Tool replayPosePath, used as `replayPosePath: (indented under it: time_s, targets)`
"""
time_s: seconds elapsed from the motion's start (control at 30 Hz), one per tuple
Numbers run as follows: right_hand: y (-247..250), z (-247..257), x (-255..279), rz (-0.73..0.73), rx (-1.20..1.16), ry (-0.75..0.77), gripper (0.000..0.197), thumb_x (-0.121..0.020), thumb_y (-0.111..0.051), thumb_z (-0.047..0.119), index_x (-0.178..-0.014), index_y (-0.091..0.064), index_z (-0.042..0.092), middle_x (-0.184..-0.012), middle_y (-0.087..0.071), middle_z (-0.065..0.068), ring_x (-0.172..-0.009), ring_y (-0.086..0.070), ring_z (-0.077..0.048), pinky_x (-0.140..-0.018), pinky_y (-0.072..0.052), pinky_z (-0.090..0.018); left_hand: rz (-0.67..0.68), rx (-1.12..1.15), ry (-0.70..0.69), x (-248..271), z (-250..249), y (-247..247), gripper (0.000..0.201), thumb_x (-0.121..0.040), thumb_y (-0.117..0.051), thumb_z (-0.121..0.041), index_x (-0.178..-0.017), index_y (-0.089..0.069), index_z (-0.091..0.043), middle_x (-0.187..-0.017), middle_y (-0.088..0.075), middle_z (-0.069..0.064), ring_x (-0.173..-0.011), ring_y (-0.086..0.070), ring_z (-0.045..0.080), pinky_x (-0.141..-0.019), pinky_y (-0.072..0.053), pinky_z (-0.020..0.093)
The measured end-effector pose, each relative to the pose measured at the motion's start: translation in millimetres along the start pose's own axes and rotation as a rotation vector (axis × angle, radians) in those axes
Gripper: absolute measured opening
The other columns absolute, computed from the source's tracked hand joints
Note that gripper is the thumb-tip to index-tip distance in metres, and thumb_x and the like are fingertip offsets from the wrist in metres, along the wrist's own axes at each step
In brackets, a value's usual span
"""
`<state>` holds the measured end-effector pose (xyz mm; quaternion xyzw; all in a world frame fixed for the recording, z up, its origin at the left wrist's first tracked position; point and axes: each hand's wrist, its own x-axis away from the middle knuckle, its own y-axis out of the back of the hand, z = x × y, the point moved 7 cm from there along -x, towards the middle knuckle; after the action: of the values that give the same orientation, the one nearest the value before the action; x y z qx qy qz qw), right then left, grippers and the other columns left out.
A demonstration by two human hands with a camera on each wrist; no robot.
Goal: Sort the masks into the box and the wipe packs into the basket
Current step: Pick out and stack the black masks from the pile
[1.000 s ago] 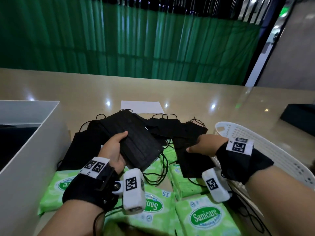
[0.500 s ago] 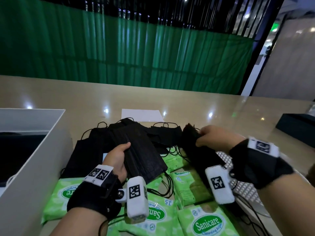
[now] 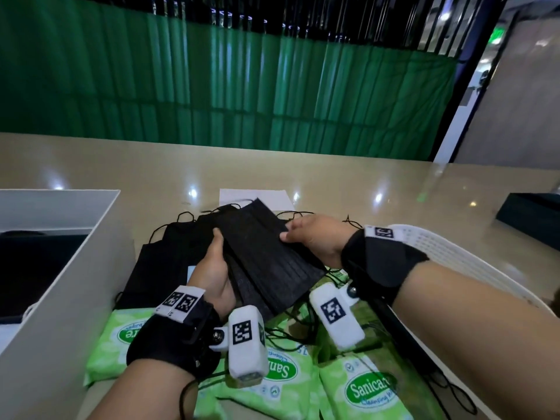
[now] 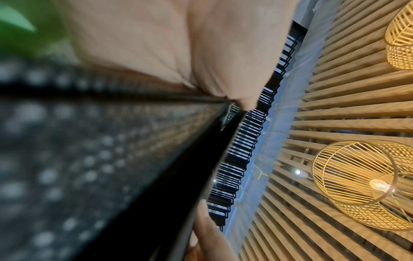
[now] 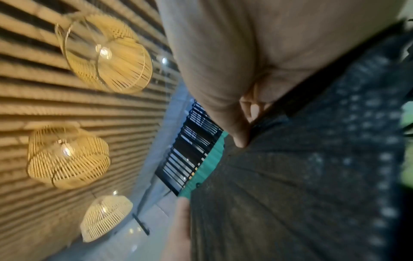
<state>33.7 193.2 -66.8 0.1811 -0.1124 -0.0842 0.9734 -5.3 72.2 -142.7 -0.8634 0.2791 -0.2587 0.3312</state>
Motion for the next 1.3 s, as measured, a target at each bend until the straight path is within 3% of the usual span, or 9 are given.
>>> replayPosePath:
  time_s: [0.1, 0.17, 0.27, 0.47, 0.7, 0.87, 1.07, 1.17, 1.3]
  targets:
    - [0, -7, -4, -0.050, 0.155, -0.015, 0.016, -0.076, -0.069, 0.023, -0.086, -0.061, 0.015, -0.085, -0.059, -0.011, -0.079, -0.056, -0.025, -0.083, -0.051, -0.049, 0.068, -0.079, -0.006, 2, 3, -4, 0.085, -0.073, -0.035, -0.074, -0.126, -0.056, -0.011, -0.123, -0.062, 0.018, -0.112, -0.061, 0.029, -0.089, -0.052, 0.047]
    - [2, -2, 4, -0.051, 0.116, -0.010, 0.011, -0.081, -0.069, 0.021, -0.084, -0.060, 0.014, -0.086, -0.061, -0.011, -0.078, -0.056, -0.024, -0.082, -0.051, -0.046, 0.077, -0.088, -0.022, 3, 4, -5, 0.062, -0.084, -0.056, -0.045, -0.131, -0.051, -0.005, -0.126, -0.059, 0.021, -0.114, -0.059, 0.033, -0.090, -0.051, 0.048]
    - [28, -3, 24, -0.075, 0.196, -0.021, 0.011, -0.091, -0.061, 0.026, -0.086, -0.058, 0.017, -0.084, -0.060, -0.005, -0.075, -0.056, -0.017, -0.078, -0.051, -0.035, -0.014, -0.094, -0.087, -1, -1, 4, 0.036, -0.092, -0.048, -0.003, -0.128, -0.052, 0.003, -0.122, -0.059, 0.027, -0.104, -0.061, 0.035, -0.078, -0.055, 0.047]
    - [74, -49, 63, -0.026, 1.095, -0.327, 0.045, -0.092, -0.050, 0.046, -0.113, -0.063, 0.009, -0.113, -0.066, -0.009, -0.091, -0.060, -0.016, -0.079, -0.048, -0.029, -0.063, -0.133, 0.036, -2, 4, 10, 0.038, -0.094, -0.046, -0.010, -0.129, -0.053, 0.002, -0.116, -0.062, 0.022, -0.094, -0.062, 0.032, -0.064, -0.058, 0.044]
    - [61, -79, 74, 0.132, 1.275, -0.463, 0.044, -0.098, -0.041, 0.035, -0.128, -0.054, 0.005, -0.116, -0.059, -0.012, -0.108, -0.056, -0.023, -0.089, -0.041, -0.027, -0.060, -0.155, 0.046, 2, 4, 7, 0.039, -0.094, -0.045, -0.011, -0.130, -0.051, 0.002, -0.113, -0.061, 0.022, -0.091, -0.062, 0.032, -0.057, -0.059, 0.041]
    - [59, -74, 66, 0.115, 1.333, -0.440, 0.038, -0.099, -0.039, 0.025, -0.124, -0.054, 0.000, -0.109, -0.056, -0.014, -0.093, -0.049, -0.019, -0.078, -0.037, -0.025, -0.057, -0.161, 0.035, 4, 3, 6, 0.038, -0.094, -0.045, -0.009, -0.130, -0.050, 0.003, -0.122, -0.058, 0.025, -0.091, -0.062, 0.033, -0.056, -0.059, 0.040]
    - [75, -19, 57, -0.126, 0.634, -0.197, 0.009, -0.090, -0.050, 0.011, -0.093, -0.057, 0.015, -0.095, -0.066, -0.011, -0.087, -0.065, -0.026, -0.082, -0.055, -0.036, -0.079, -0.168, 0.044, 2, 4, 9, 0.038, -0.093, -0.049, -0.011, -0.129, -0.053, 0.002, -0.125, -0.059, 0.024, -0.097, -0.062, 0.033, -0.069, -0.057, 0.042]
    - [55, 13, 59, -0.041, -0.097, -0.047, 0.018, -0.090, -0.042, -0.002, -0.095, -0.057, 0.007, -0.097, -0.066, -0.018, -0.088, -0.065, -0.032, -0.086, -0.053, -0.043, -0.096, -0.171, 0.046, 3, 5, 9, 0.036, -0.093, -0.051, -0.011, -0.127, -0.054, 0.002, -0.123, -0.060, 0.023, -0.099, -0.061, 0.034, -0.073, -0.053, 0.042]
    - [28, 31, 55, 0.121, -0.296, 0.057, 0.021, -0.087, -0.043, -0.004, -0.094, -0.060, 0.008, -0.085, -0.071, -0.006, -0.078, -0.067, -0.020, -0.076, -0.055, -0.032, -0.095, -0.198, 0.053, 4, 5, 10, 0.039, -0.093, -0.052, -0.013, -0.128, -0.052, 0.003, -0.121, -0.060, 0.023, -0.092, -0.063, 0.032, -0.063, -0.059, 0.037]
